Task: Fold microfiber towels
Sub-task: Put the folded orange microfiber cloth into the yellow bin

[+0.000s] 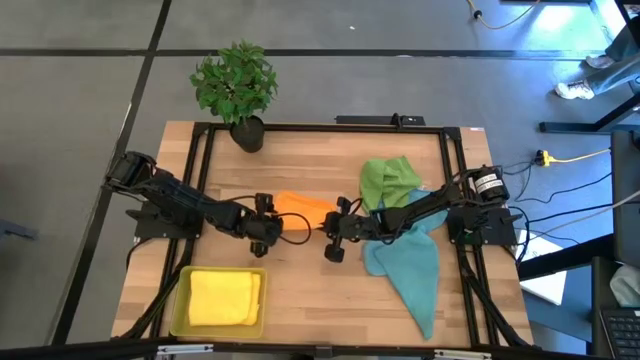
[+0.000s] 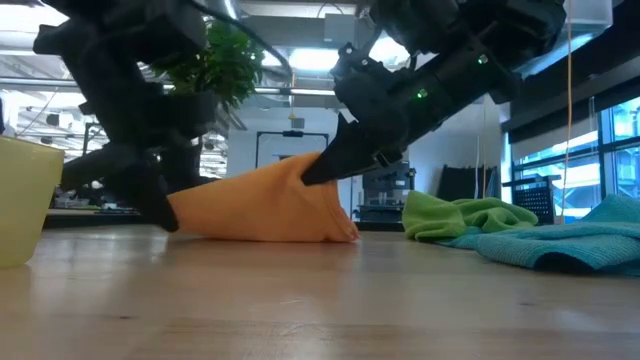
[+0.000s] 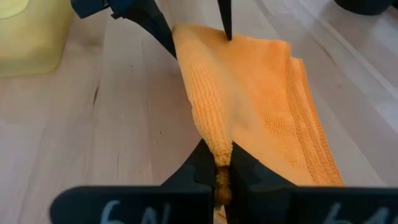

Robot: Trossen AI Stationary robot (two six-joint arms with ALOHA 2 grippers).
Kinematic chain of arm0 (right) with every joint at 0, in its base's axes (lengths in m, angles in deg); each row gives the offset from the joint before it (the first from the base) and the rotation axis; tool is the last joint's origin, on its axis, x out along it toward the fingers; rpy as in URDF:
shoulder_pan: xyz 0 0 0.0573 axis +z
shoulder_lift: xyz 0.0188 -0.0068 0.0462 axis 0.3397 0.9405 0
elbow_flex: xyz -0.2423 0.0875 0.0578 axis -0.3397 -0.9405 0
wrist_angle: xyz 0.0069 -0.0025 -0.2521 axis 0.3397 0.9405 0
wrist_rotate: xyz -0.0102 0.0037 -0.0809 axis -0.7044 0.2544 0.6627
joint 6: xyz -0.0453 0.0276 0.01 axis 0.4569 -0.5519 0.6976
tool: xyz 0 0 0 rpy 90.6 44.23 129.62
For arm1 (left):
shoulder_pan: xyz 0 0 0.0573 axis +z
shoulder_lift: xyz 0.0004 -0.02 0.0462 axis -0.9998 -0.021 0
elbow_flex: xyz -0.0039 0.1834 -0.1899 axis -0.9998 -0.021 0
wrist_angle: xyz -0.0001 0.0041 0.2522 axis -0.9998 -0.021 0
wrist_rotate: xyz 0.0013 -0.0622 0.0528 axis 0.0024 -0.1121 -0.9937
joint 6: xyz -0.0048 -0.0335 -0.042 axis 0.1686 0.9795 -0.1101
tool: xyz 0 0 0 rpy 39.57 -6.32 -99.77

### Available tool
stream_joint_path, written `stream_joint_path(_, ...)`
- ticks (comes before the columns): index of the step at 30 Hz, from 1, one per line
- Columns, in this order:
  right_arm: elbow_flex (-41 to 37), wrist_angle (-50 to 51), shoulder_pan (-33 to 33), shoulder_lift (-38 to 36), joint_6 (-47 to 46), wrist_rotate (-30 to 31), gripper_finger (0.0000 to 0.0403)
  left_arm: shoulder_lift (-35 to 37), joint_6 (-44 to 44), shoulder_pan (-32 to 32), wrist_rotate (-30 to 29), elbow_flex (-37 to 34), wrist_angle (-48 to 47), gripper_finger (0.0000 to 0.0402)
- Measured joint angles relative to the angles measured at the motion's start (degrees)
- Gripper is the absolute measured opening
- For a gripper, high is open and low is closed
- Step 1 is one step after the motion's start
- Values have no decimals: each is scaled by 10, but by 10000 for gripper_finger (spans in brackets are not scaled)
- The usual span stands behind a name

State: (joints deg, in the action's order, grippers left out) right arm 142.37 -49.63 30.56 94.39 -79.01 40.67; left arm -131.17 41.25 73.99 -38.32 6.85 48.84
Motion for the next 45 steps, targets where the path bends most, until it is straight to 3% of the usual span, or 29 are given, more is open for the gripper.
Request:
stream_joint_path(4,0,2,0,0,0,0,8,0,1,0,-1,0,-6,261)
stream_joint_path(8,0,3,0,0,0,0,8,0,0,0,-3,0,-6,227)
stream_joint_path(22,0,3,-8,0,2,0,12,17,3,-8,2,0,-23,11)
stream_joint_path(33,0,-22,-8,0,4,-2,11,115,32,-26,1,11,-94,1)
stream_joint_path(36,5,-40,-8,0,6,-31,11,152,54,-41,-1,33,-143,1)
stream_joint_path(45,93,-44,-1,0,95,-70,6,212,120,-104,7,112,-286,0)
